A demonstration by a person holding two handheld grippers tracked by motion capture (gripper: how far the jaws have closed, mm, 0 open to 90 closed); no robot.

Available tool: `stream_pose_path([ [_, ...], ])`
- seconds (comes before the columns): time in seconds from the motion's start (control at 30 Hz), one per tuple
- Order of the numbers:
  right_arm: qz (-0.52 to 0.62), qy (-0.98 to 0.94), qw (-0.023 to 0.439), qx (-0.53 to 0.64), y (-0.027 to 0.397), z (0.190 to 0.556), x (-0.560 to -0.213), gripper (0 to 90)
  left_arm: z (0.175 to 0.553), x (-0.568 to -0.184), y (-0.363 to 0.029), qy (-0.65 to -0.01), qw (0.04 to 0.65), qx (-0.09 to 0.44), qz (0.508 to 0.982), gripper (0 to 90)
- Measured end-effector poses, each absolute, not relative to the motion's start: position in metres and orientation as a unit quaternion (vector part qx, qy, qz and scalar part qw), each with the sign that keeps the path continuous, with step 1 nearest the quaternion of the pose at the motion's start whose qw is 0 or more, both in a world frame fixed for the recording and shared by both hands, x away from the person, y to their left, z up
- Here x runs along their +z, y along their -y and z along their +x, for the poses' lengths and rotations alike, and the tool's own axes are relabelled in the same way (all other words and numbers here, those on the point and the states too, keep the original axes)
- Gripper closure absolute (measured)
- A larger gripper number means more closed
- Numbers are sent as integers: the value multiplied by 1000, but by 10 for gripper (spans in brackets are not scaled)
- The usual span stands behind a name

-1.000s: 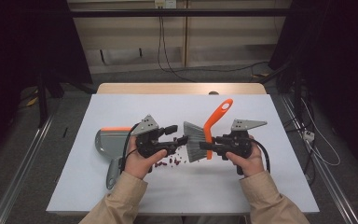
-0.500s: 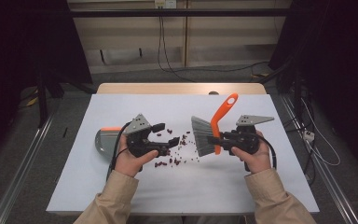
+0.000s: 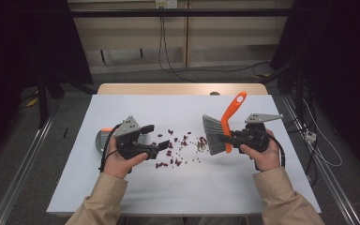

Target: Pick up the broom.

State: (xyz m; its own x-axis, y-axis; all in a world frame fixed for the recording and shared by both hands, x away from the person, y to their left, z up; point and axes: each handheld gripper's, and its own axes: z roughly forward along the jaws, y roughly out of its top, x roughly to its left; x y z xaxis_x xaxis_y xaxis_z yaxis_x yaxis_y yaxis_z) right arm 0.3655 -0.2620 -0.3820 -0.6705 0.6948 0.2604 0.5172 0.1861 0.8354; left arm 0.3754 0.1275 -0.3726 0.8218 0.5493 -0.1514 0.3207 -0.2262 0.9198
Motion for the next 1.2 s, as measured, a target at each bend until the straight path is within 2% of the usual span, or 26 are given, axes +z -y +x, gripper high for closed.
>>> stream_pose_path([
  [0.67,422,-773,110,461,281,366,-379,703,372,-388,-182,-311,539,124,773,121],
  [1.2,446,-784,122,414,292,370,-383,702,366,-398,-199,-328,533,122,771,103],
])
